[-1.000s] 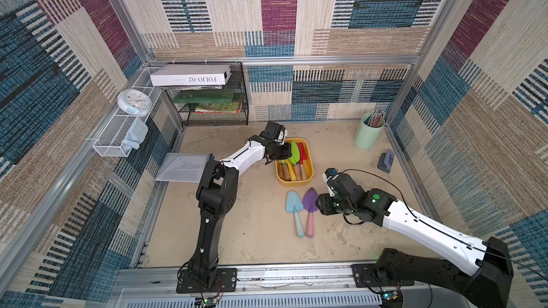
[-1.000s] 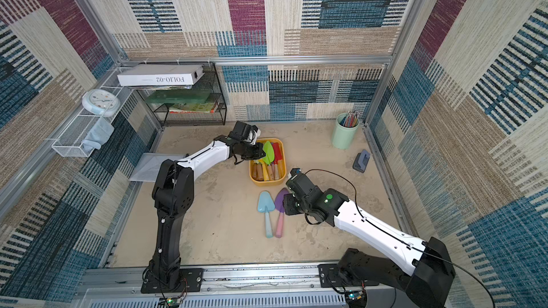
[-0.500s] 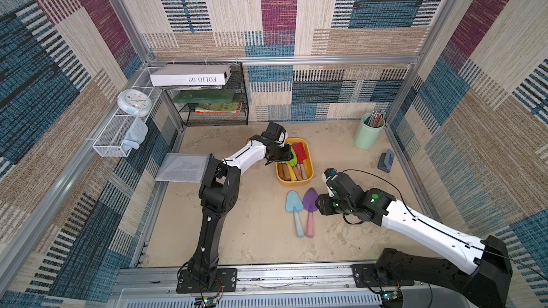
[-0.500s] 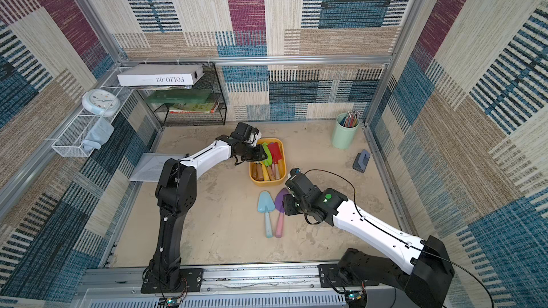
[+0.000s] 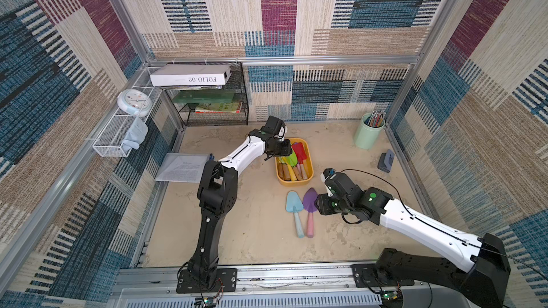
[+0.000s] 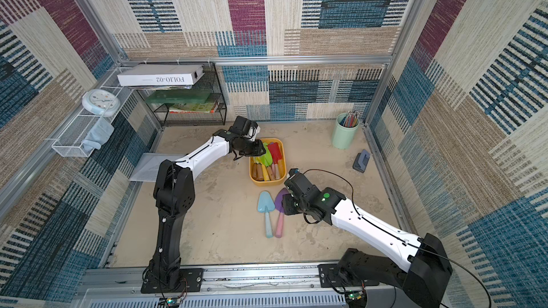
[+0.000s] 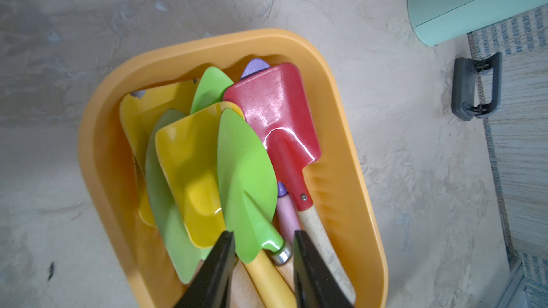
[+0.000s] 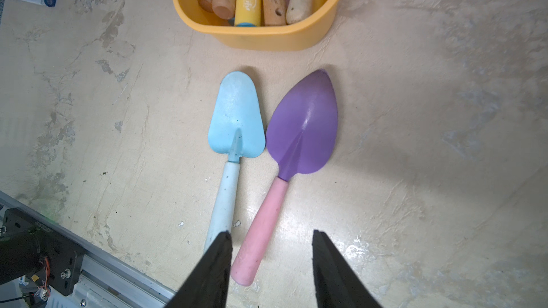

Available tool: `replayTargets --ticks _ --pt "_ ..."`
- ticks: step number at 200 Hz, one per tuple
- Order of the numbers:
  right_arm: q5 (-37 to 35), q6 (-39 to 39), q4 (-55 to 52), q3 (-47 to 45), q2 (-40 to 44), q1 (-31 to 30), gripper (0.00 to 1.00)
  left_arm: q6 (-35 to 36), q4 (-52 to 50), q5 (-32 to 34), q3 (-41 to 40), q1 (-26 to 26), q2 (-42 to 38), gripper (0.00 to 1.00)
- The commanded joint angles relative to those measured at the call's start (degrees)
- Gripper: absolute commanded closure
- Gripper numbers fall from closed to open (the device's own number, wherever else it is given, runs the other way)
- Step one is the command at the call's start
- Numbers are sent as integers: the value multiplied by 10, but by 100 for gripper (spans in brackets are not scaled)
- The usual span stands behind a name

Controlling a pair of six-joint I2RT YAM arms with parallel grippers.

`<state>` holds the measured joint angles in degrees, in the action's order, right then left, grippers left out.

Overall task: Put the shovel into the storage box
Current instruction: Place the shovel in the storage box, then pick up the shovel from the center of the board.

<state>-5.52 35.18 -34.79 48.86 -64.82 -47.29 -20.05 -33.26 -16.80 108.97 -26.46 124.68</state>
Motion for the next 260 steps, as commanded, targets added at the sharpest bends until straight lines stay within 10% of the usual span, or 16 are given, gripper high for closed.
replayTargets --ticks 1,144,260 --pt "-7 4 11 1 0 -1 52 9 1 -4 -2 0 -26 64" --pt "23 113 59 -56 -72 -22 45 -68 165 -92 -347 -3 -347 44" --pt "7 196 81 -51 -202 -100 45 -89 166 -90 -478 -24 -481 42"
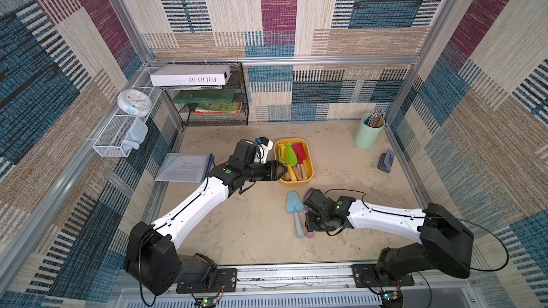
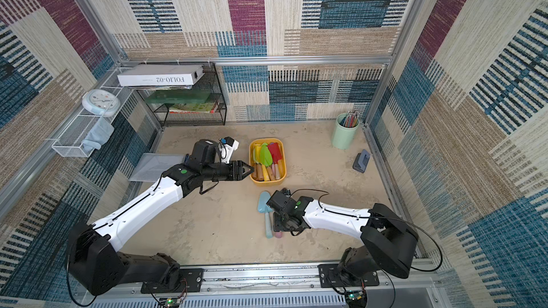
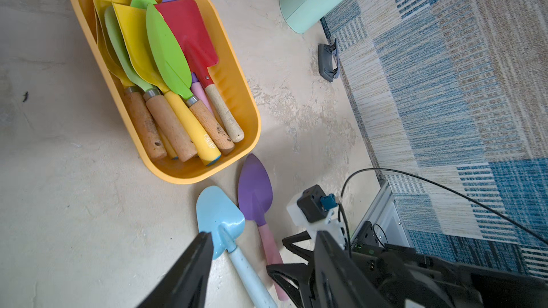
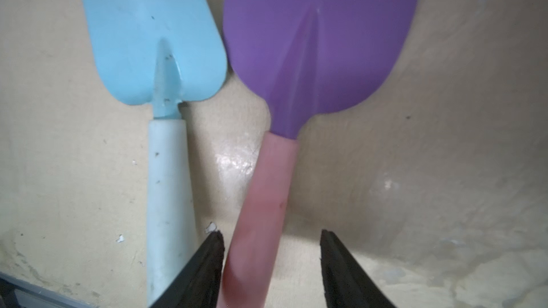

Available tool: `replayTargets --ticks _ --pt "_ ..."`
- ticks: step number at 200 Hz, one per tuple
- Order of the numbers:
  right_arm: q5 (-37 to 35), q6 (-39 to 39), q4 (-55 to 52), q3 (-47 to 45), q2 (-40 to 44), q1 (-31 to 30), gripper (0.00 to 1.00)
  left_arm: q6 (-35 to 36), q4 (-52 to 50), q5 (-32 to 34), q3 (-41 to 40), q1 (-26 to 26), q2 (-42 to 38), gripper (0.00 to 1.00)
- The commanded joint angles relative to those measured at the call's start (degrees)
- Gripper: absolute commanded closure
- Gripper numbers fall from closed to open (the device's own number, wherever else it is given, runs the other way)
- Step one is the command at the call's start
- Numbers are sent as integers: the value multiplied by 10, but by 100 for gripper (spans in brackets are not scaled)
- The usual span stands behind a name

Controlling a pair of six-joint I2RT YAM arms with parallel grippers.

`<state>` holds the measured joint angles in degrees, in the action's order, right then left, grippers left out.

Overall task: Put the shovel into the storage box
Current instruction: Pick up the shovel from the center of the board.

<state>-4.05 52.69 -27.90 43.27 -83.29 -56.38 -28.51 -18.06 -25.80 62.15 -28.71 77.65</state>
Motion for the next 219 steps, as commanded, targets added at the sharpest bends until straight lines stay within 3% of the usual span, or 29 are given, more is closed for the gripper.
replayTargets --ticks 1,18,64,112,166,219 --pt "-8 20 12 5 -18 -9 45 -5 14 0 -10 -1 -11 42" --pt "-6 20 6 17 -36 -13 50 -5 15 -2 -15 -4 -13 42" --pt "-12 16 -7 31 -59 -18 78 -9 18 -1 -27 -9 -16 42" --pt "-38 12 -40 41 -46 -18 100 -20 35 -3 -45 -18 -11 42" --pt "-98 13 -109 73 -4 -17 100 -40 75 -2 -74 -35 13 42" --pt "-99 -24 -118 103 26 -17 100 -47 129 4 -85 -48 44 42"
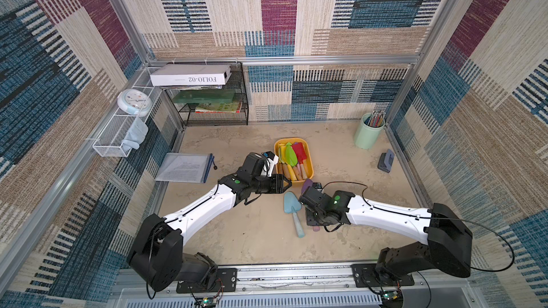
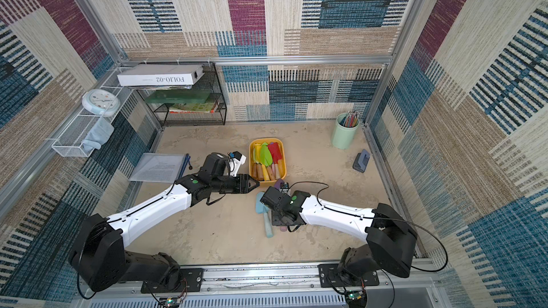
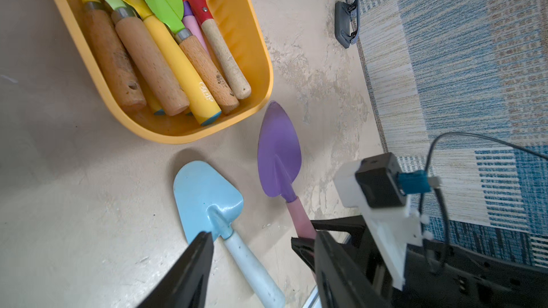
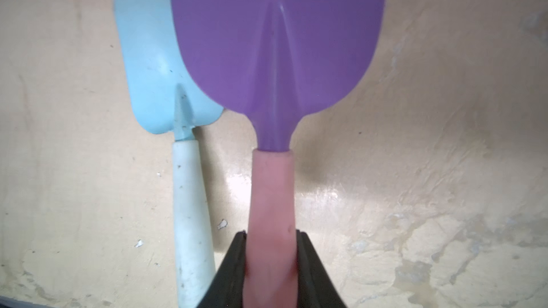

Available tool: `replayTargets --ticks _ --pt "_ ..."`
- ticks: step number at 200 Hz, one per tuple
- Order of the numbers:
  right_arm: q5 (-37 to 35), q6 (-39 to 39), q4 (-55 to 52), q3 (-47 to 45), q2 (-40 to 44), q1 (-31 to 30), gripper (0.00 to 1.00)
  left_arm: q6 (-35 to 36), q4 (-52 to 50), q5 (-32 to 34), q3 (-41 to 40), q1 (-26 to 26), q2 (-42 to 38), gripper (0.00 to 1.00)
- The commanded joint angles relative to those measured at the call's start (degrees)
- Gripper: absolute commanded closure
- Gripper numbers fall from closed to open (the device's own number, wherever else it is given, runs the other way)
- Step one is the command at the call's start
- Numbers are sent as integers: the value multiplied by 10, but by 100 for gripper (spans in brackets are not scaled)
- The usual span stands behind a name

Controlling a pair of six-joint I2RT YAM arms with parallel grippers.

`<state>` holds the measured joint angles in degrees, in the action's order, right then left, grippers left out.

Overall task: Put the shovel into the storage box
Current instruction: Pick up the shovel from the center of the board, then place the shovel in the storage box.

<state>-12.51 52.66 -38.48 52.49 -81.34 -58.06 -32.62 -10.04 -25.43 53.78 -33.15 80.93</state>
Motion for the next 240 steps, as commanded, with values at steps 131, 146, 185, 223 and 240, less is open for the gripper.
replayTargets --ticks 131,146,185,223,240 --pt "46 -123 26 56 36 0 100 -18 121 -1 19 -36 84 50" --pt "47 -125 28 56 38 0 100 -20 122 0 20 -39 87 63" --pt "35 -121 28 59 44 0 100 -24 121 3 21 -40 86 76" --pt "27 -119 30 58 49 0 100 -25 118 9 21 -42 82 86" --pt "27 -121 32 58 49 0 100 -27 118 10 23 -42 83 96"
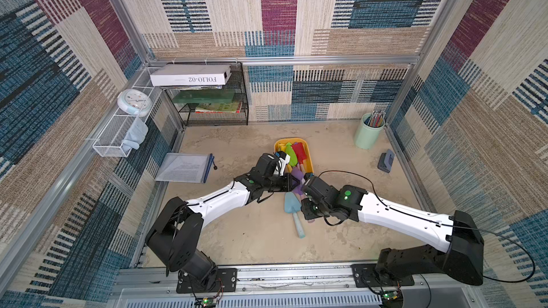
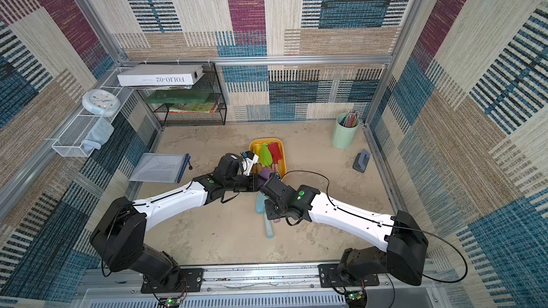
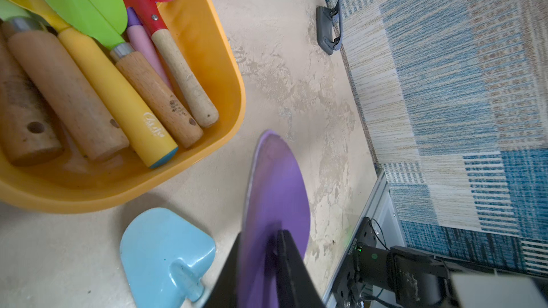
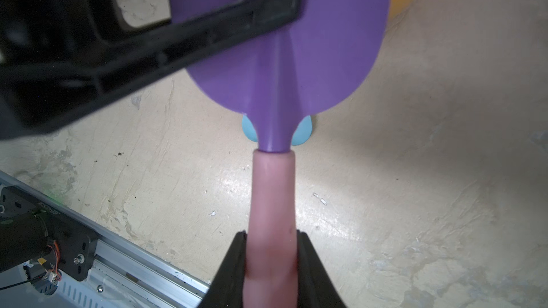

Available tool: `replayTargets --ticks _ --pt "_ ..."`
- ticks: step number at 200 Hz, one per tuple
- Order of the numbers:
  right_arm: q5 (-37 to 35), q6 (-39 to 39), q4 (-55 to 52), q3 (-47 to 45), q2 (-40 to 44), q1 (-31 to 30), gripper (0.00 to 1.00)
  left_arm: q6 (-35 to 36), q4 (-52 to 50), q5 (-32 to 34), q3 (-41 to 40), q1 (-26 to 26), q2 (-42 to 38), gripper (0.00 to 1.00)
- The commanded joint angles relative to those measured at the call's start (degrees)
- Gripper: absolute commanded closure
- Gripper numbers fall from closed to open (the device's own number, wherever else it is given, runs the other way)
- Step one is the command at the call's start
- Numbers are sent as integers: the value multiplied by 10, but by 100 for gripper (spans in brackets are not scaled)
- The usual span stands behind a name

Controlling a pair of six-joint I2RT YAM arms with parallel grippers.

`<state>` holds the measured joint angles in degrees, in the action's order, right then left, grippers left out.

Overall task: Put the shovel into the storage box
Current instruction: Place the shovel in the storage box.

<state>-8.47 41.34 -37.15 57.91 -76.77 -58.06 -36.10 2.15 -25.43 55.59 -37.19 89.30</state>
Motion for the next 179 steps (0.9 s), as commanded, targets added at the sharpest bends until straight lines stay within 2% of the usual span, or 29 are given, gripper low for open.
replayTargets --ticks 1,6,27,47,58,74,102,179 --pt "-14 -7 19 4 4 0 100 8 -5 10 5 -2 0 97" --pt "-14 -7 19 4 4 0 100 6 -4 10 6 -2 0 100" --pt "-19 -6 22 5 4 0 99 5 -7 12 11 -2 6 100" --pt "-29 -2 22 7 7 1 69 8 -19 20 22 -2 16 100" --pt "-36 0 21 9 11 1 60 14 -29 27 33 -2 25 100" --pt "-43 1 22 8 21 3 52 25 -47 43 54 -2 39 100" --pt "-57 8 15 0 47 8 47 42 -75 63 106 4 73 100" --pt "-74 30 6 -52 130 17 45 85 -150 65 287 50 192 100"
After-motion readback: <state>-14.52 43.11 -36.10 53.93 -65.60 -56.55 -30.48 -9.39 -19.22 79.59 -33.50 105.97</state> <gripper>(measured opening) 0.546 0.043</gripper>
